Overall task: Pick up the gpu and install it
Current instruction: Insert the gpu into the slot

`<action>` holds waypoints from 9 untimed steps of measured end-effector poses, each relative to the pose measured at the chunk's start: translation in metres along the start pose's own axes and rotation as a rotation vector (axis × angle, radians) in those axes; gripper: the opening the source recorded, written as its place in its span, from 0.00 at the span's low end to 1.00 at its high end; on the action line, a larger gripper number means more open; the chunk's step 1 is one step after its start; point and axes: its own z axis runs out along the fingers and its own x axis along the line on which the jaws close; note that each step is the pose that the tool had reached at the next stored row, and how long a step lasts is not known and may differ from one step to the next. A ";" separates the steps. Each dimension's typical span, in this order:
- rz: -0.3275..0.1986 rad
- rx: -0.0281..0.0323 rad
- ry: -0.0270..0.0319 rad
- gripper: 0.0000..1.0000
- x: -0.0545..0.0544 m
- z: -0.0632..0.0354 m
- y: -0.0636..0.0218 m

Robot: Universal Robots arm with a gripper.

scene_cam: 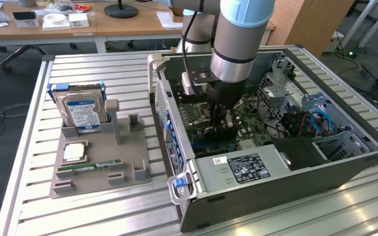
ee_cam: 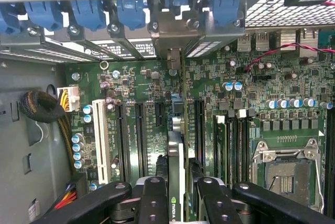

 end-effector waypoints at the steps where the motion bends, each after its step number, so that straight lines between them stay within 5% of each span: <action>1: 0.000 0.0001 -0.0001 0.27 0.000 0.0000 0.0001; 9: 0.000 0.0005 -0.0003 0.27 0.000 0.0002 0.0010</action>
